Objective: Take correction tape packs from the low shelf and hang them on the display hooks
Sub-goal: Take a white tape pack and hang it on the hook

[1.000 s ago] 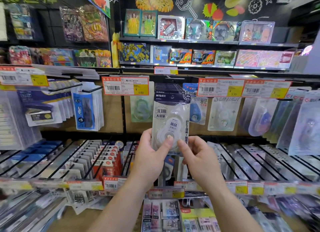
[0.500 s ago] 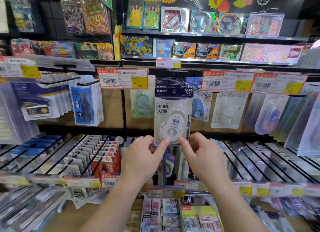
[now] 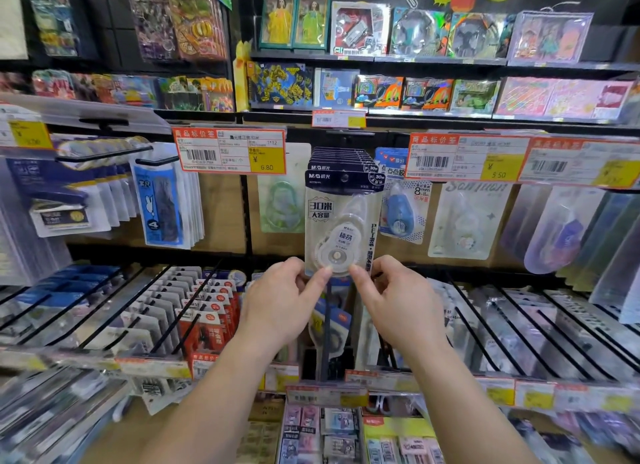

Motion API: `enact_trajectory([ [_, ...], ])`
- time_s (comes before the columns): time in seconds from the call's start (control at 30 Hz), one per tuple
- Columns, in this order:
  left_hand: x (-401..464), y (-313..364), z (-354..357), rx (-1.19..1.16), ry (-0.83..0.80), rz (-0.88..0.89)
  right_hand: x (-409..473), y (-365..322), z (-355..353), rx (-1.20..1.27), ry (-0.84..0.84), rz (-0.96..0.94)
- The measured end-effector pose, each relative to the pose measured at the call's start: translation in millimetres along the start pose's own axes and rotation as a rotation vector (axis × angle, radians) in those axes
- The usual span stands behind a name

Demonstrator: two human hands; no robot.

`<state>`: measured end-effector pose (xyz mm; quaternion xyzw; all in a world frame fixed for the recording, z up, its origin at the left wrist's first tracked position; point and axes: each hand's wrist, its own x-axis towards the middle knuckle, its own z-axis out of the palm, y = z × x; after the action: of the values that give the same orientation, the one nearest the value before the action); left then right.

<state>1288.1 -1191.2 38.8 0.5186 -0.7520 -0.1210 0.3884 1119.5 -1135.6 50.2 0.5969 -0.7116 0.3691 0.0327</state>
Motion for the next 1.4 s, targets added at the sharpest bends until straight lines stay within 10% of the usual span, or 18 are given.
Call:
enact_trajectory([
  [1.4, -52.1, 37.5, -30.5, 0.431, -0.155, -0.186, -34.2, 1.5, -23.0, -0.159, -0.286, -0.011],
])
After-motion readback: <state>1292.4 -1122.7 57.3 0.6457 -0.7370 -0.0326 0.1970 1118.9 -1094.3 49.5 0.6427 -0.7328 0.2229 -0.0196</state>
